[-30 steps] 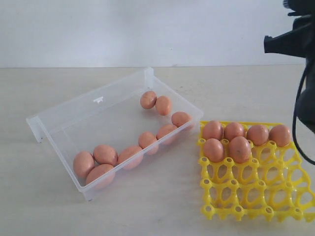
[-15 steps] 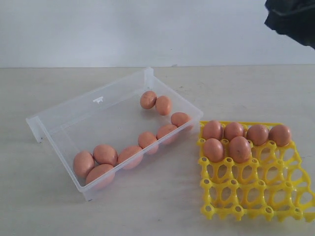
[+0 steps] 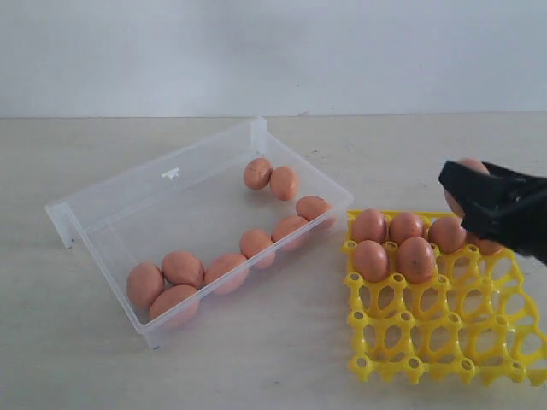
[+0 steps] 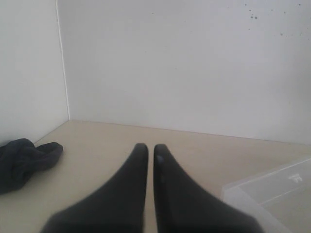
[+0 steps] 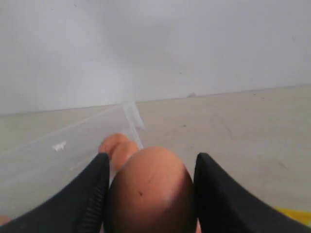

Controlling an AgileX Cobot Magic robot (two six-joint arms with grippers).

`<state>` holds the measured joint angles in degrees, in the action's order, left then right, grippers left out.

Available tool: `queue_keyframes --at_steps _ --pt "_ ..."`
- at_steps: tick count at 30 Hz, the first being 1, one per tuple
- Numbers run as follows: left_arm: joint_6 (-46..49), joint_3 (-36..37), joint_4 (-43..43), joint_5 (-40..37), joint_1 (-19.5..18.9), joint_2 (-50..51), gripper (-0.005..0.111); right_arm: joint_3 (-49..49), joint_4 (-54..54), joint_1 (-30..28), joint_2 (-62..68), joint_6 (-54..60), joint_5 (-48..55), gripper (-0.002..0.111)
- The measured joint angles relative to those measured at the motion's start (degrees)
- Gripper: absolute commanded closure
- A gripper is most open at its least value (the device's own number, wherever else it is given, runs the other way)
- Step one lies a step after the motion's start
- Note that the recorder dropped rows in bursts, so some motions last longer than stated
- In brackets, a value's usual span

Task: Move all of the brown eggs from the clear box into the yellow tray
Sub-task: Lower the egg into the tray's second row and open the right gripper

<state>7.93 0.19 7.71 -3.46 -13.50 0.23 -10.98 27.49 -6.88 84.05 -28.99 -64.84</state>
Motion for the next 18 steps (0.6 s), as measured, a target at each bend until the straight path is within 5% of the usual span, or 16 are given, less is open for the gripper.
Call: queue_keyframes --at_steps 11,18 --pt "0.00 0.00 0.00 0.00 0.00 0.00 0.103 3.47 -3.47 -0.21 0.00 8.95 12.21 0.108" --pt "0.00 0.00 0.00 0.00 0.00 0.00 0.103 3.47 -2.85 -0.36 7.97 11.01 8.87 0.108"
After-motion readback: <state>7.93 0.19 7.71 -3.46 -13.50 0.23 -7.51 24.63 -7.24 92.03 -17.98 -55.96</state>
